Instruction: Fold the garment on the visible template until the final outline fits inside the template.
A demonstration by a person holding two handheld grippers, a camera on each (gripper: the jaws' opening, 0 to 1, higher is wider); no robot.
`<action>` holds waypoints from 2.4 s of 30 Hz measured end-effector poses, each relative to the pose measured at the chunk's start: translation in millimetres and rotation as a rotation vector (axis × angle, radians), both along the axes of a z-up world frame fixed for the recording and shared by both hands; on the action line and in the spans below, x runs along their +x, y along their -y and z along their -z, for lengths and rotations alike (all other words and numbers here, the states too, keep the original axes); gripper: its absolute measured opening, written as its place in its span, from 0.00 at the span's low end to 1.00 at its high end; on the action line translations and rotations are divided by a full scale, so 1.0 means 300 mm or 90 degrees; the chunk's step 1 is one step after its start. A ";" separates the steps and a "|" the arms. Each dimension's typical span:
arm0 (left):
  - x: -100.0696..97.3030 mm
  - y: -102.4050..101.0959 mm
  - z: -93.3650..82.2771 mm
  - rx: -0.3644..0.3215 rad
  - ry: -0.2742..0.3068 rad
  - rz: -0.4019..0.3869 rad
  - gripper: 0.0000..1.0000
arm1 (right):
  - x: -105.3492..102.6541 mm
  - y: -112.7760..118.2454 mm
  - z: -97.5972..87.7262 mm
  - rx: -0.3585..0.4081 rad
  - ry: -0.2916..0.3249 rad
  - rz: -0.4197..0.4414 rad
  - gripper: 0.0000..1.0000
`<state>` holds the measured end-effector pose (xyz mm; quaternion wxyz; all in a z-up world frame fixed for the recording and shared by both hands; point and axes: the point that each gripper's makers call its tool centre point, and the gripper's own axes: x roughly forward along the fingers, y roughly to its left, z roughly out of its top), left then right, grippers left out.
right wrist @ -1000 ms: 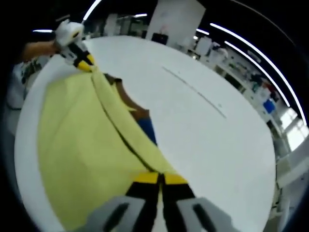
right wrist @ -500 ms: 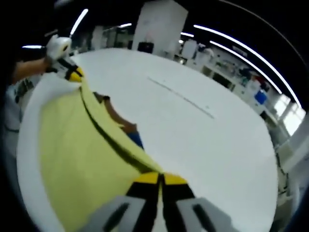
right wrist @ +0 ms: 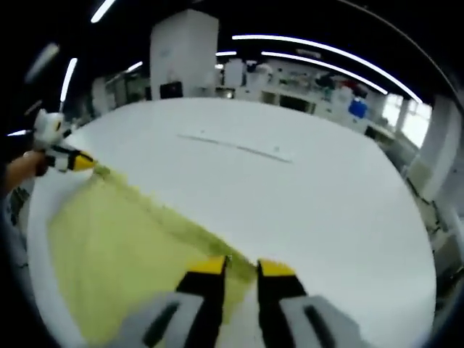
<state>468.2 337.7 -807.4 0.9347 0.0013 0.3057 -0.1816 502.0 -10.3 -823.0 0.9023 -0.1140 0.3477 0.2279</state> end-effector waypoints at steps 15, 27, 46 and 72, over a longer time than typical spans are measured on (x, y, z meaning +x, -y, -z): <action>-0.104 0.006 -0.028 -0.003 0.017 0.051 0.65 | -0.122 -0.036 -0.040 0.121 -0.081 0.004 0.81; -0.270 0.032 -0.042 0.008 0.019 0.106 0.86 | -0.289 -0.080 -0.062 0.156 -0.131 -0.061 0.99; -0.496 0.047 0.010 -0.019 -0.029 0.135 0.73 | -0.510 -0.041 -0.056 0.145 -0.143 -0.094 0.92; -0.593 0.061 0.111 -0.039 -0.075 0.147 0.15 | -0.616 0.046 0.051 0.084 -0.157 -0.105 0.07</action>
